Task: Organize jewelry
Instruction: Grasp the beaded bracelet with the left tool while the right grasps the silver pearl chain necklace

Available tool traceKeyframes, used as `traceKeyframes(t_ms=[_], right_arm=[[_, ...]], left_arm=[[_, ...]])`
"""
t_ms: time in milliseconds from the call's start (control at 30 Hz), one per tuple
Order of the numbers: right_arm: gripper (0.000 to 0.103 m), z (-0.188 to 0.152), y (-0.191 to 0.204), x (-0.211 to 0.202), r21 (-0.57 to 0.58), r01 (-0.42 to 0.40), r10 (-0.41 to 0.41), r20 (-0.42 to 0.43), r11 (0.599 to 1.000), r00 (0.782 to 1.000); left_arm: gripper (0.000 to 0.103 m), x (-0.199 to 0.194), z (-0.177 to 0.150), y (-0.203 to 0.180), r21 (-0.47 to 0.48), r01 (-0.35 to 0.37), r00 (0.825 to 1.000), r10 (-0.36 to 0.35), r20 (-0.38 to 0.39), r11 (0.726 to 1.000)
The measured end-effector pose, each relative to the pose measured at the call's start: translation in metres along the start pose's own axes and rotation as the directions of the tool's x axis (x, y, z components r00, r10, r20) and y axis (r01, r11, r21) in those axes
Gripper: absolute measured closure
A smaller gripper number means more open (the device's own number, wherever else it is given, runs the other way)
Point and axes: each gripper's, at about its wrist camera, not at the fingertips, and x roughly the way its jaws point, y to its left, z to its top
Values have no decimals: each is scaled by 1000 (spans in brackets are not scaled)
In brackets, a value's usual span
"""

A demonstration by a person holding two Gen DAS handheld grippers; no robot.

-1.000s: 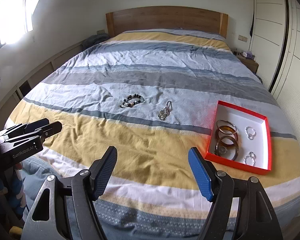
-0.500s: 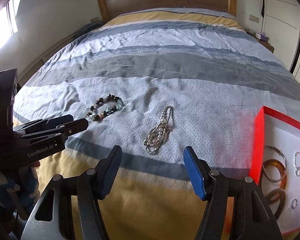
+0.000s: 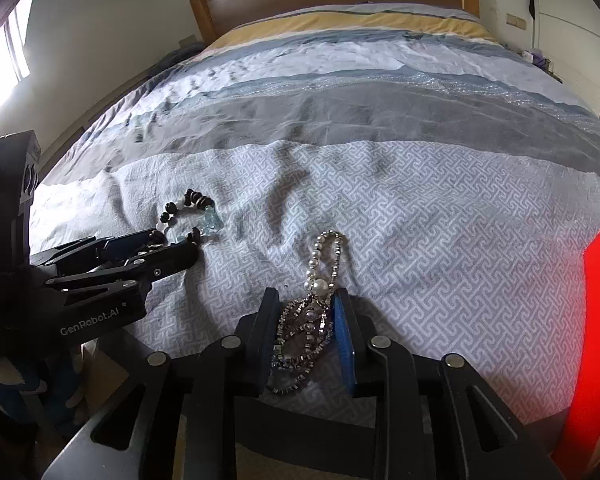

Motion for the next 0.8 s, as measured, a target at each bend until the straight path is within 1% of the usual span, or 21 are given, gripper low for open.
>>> traceKeyframes(t_ms=[67, 100, 167, 267, 367, 533, 667, 800], right_arm=[[83, -1, 1, -2, -1, -14, 14, 4, 1000, 1000], [85, -2, 1, -4, 3, -23, 23, 6, 1000, 1000], [87, -4, 1, -8, 9, -35, 35, 11, 999, 999], [87, -6, 1, -17, 14, -51, 51, 23, 999, 998], [87, -8, 2, -31, 23, -63, 62, 45, 998, 997], [88, -9, 1, -65, 37, -71, 68, 86, 997, 994], [88, -12, -6, -100, 48, -57, 51, 124, 997, 991], [88, -19, -29, -138, 75, -11, -1, 157, 997, 988]], left_arm=[[80, -2, 0, 0, -3, -6, 1000, 6, 1, 1000], [83, -3, -1, -1, -3, -6, 1000, 6, 5, 1000], [86, -7, -1, -2, -4, -11, 1000, 11, 9, 1000], [86, -16, -3, -2, -36, -4, 1000, 4, 18, 999], [86, -29, -5, -5, -61, 19, 1000, -17, 25, 998], [86, -60, 0, -24, -52, 45, 998, -43, 54, 998], [86, -88, 9, -51, -28, 83, 993, -80, 88, 996], [86, -106, 17, -89, 5, 142, 984, -142, 110, 990]])
